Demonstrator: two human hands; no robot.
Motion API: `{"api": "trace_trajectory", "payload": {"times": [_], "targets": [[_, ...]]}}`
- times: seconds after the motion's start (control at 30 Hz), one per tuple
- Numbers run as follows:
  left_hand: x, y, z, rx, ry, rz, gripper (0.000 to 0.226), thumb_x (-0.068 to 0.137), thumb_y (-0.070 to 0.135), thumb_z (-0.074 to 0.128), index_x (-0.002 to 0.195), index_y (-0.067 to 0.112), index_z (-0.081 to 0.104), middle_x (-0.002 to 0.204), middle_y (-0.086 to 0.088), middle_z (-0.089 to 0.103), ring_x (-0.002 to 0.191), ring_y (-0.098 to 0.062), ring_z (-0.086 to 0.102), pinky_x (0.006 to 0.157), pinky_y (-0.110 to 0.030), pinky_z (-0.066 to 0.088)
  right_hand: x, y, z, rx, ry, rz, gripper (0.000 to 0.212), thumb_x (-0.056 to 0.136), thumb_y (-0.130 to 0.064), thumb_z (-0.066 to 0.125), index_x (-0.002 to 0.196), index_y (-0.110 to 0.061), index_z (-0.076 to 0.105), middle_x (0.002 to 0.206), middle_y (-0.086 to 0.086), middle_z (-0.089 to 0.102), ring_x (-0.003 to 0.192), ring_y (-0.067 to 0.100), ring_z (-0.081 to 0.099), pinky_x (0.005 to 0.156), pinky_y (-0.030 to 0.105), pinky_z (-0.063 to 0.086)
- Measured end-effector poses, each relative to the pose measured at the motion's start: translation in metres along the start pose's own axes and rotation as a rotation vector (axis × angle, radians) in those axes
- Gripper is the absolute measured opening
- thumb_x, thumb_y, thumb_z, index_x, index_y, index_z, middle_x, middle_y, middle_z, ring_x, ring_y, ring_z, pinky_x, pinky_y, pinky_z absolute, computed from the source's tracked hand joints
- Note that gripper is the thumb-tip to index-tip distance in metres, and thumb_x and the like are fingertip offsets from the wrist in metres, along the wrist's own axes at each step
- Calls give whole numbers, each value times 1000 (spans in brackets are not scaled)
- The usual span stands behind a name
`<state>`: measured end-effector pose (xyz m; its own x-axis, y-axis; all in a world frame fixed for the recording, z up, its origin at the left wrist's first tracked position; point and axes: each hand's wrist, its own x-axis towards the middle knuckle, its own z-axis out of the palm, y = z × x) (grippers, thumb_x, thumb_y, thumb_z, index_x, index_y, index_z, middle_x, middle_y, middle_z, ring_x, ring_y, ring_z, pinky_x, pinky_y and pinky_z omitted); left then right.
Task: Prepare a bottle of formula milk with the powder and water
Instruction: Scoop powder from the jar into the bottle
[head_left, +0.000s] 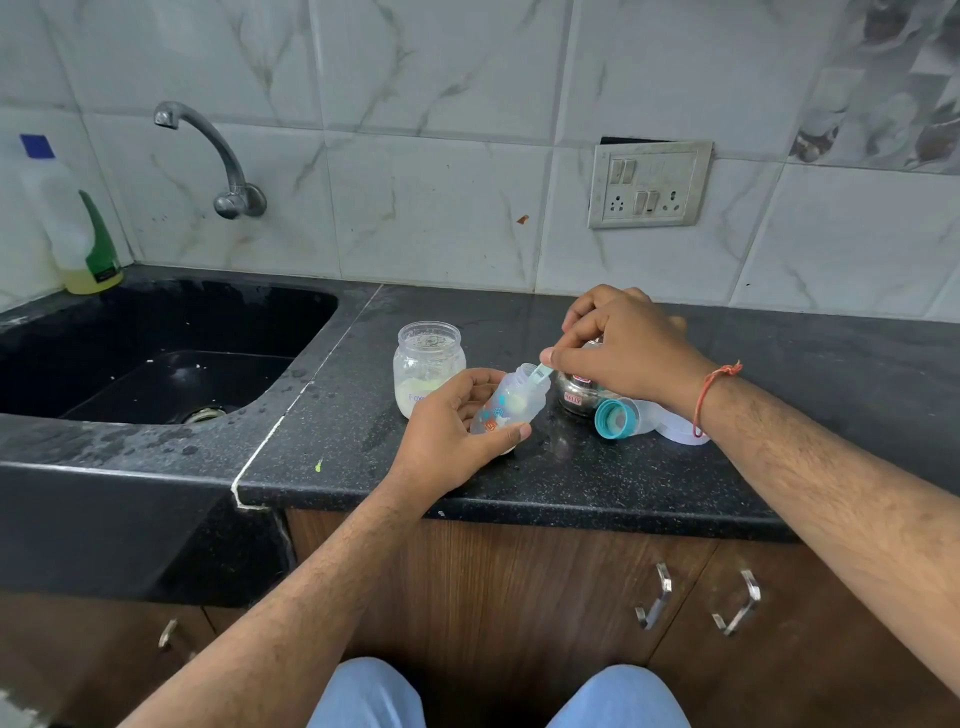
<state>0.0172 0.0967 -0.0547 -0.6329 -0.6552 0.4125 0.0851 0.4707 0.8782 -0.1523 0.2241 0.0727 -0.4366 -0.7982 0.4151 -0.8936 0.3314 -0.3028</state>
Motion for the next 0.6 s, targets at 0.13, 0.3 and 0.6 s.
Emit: {"api": "trace_trajectory", "payload": {"times": [0.13, 0.3, 0.6], "targets": [[-1, 1, 0, 14, -1, 7, 57, 79, 21, 100, 120, 42, 67, 123, 17, 77, 115, 3, 73, 100, -21, 60, 0, -2, -3, 31, -5, -2, 23, 81, -59, 80, 66, -43, 75, 105, -19, 63, 113, 8, 50, 95, 48, 34], [1, -2, 0, 4, 2, -4, 56, 79, 20, 101, 121, 39, 69, 122, 15, 78, 114, 1, 75, 100, -23, 61, -1, -3, -5, -33, -1, -12, 19, 83, -60, 78, 74, -43, 79, 102, -17, 62, 105, 8, 54, 90, 45, 30], [1, -4, 1, 14, -24, -30, 56, 81, 23, 99, 127, 38, 71, 122, 18, 80, 114, 2, 75, 106, -30, 61, -5, 9, -8, 446, -44, 203, 17, 83, -42, 86, 79, -26, 85, 81, 0, 80, 83, 21, 73, 80, 39, 58]]}}
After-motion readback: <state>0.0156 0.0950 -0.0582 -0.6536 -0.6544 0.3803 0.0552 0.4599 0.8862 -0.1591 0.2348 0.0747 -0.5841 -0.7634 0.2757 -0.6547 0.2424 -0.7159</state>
